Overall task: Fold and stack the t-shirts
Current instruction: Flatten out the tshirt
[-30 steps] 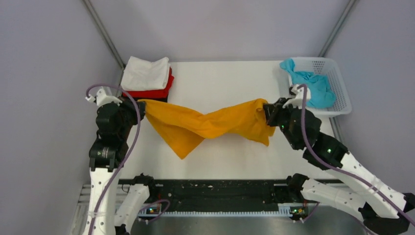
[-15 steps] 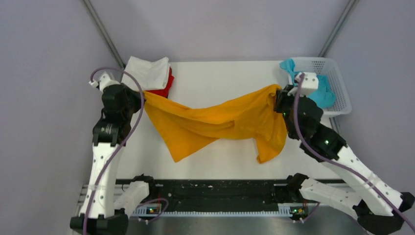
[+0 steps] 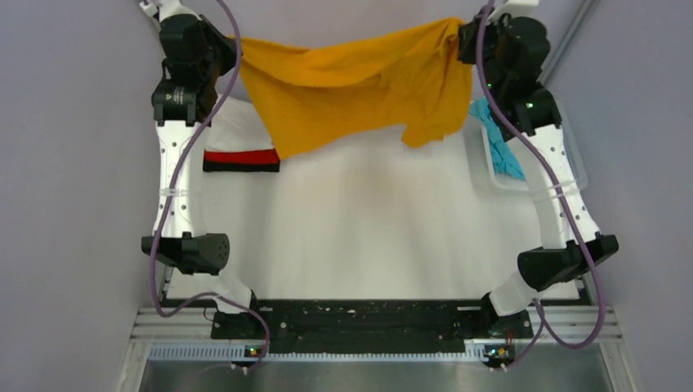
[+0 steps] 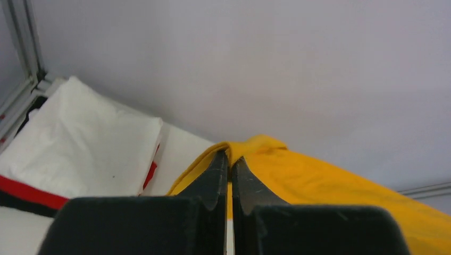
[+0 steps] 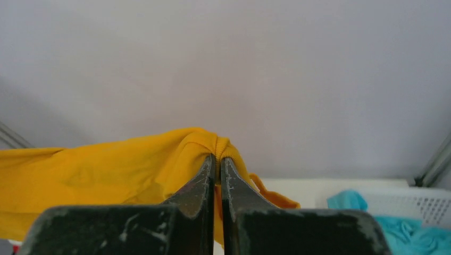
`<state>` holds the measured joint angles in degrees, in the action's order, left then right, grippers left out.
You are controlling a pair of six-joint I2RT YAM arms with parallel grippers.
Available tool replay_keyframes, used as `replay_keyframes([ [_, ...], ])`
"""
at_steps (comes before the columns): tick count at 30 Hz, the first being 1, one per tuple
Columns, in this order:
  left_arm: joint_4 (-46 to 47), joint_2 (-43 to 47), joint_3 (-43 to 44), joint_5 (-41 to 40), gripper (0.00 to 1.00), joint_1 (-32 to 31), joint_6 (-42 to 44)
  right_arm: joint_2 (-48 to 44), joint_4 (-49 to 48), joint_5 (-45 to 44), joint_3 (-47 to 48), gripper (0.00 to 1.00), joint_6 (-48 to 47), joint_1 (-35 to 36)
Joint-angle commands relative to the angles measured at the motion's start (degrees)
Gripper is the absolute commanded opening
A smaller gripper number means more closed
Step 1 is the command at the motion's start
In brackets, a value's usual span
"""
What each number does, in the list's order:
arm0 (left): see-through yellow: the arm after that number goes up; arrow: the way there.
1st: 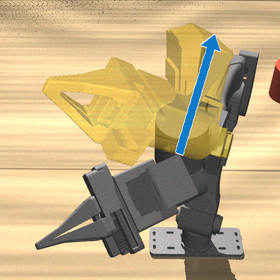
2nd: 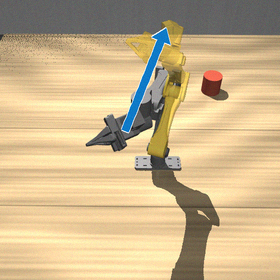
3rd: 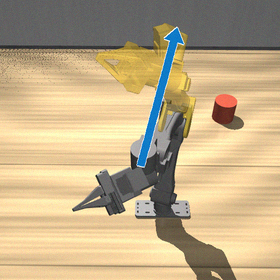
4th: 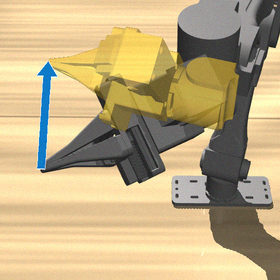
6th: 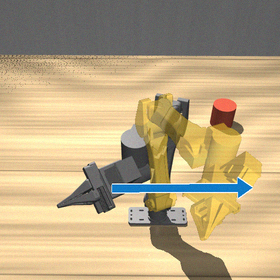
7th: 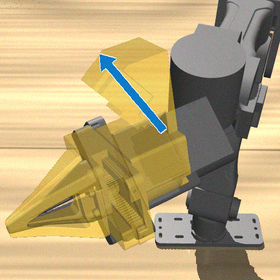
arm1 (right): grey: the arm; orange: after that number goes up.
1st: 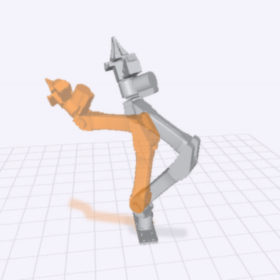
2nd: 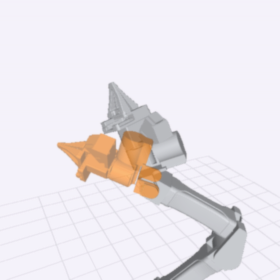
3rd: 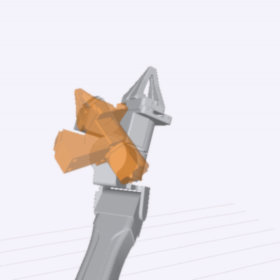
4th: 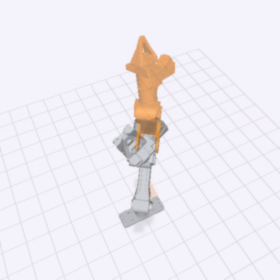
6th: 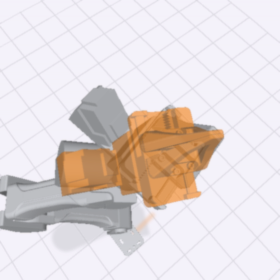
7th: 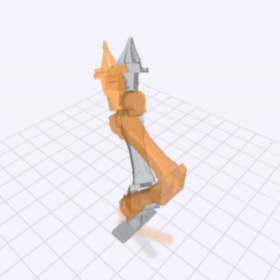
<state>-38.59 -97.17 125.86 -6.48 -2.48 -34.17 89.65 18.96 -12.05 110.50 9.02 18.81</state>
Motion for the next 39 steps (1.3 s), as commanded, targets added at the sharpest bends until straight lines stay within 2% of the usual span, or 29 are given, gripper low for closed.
replay_keyframes([
  [1, 1.21, 3.57, 6.62, 2.44, 0.00, 0.40, 4.20, -1.72, -1.56, 7.90, 10.99, 0.00, 0.81, -4.34],
  [3, 4.11, 7.59, 0.86, 2.48, 0.00, 0.46, 4.98, -4.20, -1.86, 7.82, 7.41, 0.00, 0.51, -4.51],
  [8, 11.43, 16.64, -20.94, 3.04, 0.00, 0.46, 5.55, -12.40, -2.99, 8.00, -11.32, 0.00, -0.29, -4.62],
  [14, 18.91, 24.93, -53.11, 3.87, 0.00, 0.46, 2.79, -21.93, 5.30, 5.56, -39.18, 0.00, 7.36, -5.92],
  [18, 20.90, 27.10, -70.62, 3.11, 0.00, 0.46, -0.30, -23.22, 14.91, 8.40, -50.13, 0.00, 11.14, -6.63],
  [20, 20.79, 26.65, -75.12, 3.00, 0.00, 0.42, -1.23, -21.40, 19.12, 7.83, -53.46, 0.00, 12.08, -6.59],
  [22, 19.04, 25.31, -77.34, 2.73, 0.00, 0.46, -1.99, -19.51, 21.14, 3.41, -55.75, 0.00, 13.80, -6.66],
  [24, 16.34, 22.93, -78.13, 2.87, 0.00, 0.37, -3.72, -17.54, 22.32, -0.31, -56.53, 0.10, 15.60, -6.61],
  [26, 15.15, 19.79, -78.55, 2.58, 0.00, 0.37, -4.71, -16.14, 22.48, -2.27, -56.09, 0.31, 16.72, -6.60],
  [28, 13.72, 17.97, -77.90, 0.87, 0.00, 0.37, -5.50, -15.99, 22.07, -3.97, -55.53, 0.45, 17.44, -6.61],
  [29, 12.91, 17.46, -77.39, 0.47, 0.02, 0.37, -5.87, -16.38, 22.05, -5.16, -55.26, 0.51, 17.66, -6.59],
  [30, 12.22, 17.27, -76.95, 0.35, 0.10, 0.33, -6.06, -17.06, 22.35, -6.38, -55.02, 0.56, 17.82, -6.64],
  [31, 11.72, 17.57, -76.66, 0.35, 0.24, 0.37, -6.25, -17.91, 23.13, -8.12, -54.84, 0.61, 18.08, -6.65],
  [32, 10.97, 18.16, -76.58, -0.06, 0.41, 0.24, -6.66, -19.07, 24.31, -10.02, -54.87, 0.78, 18.72, -6.64],
  [33, 9.14, 19.09, -76.35, -1.15, 0.53, 0.28, -7.47, -20.34, 25.82, -11.81, -55.11, 0.93, 19.74, -6.62],
  [34, 6.86, 20.47, -76.11, -2.53, 0.63, 0.21, -8.24, -21.89, 27.63, -13.08, -55.33, 0.98, 20.82, -6.67],
  [39, -2.70, 33.75, -76.26, -10.73, 0.81, 0.09, -12.25, -30.62, 33.83, -11.86, -57.33, 0.99, 22.26, -6.55],
])
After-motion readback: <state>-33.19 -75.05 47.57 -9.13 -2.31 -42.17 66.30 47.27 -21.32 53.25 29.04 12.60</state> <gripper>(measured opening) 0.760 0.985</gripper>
